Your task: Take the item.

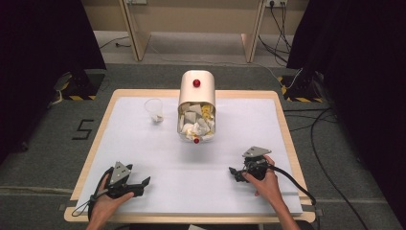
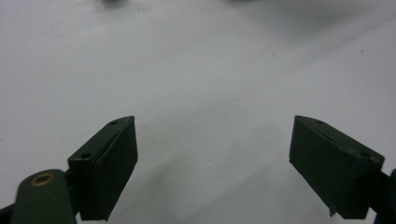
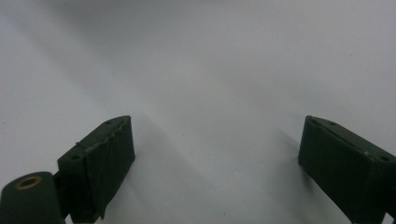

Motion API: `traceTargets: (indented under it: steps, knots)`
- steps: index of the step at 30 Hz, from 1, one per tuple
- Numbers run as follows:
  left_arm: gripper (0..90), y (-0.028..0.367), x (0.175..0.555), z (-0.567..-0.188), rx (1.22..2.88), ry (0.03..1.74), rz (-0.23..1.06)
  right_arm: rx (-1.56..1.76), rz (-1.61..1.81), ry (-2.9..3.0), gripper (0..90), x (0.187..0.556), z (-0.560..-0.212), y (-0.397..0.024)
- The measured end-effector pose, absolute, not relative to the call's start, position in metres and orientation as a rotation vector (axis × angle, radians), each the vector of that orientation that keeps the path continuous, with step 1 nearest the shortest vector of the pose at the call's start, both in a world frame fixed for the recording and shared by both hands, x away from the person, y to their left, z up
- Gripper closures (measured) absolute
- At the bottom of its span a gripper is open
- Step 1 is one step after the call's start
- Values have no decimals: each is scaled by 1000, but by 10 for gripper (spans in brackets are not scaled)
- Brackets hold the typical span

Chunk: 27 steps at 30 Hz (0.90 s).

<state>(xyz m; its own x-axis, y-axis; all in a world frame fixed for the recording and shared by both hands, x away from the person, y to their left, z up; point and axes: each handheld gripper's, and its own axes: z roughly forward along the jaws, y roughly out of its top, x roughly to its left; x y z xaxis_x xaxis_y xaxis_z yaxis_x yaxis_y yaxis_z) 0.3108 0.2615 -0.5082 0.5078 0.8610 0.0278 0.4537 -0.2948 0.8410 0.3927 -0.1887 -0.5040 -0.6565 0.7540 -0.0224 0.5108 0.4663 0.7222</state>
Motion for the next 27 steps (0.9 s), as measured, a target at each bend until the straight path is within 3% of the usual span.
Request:
traceTargets:
  steps: [11,27]
  knots:
    - [148,267,295,-521,1928,1125,635,1058,1000,2380,112,393,-504,-189]
    - [148,272,276,-532,1806,1169,639,1057,1000,2379,113,393,-504,-189]
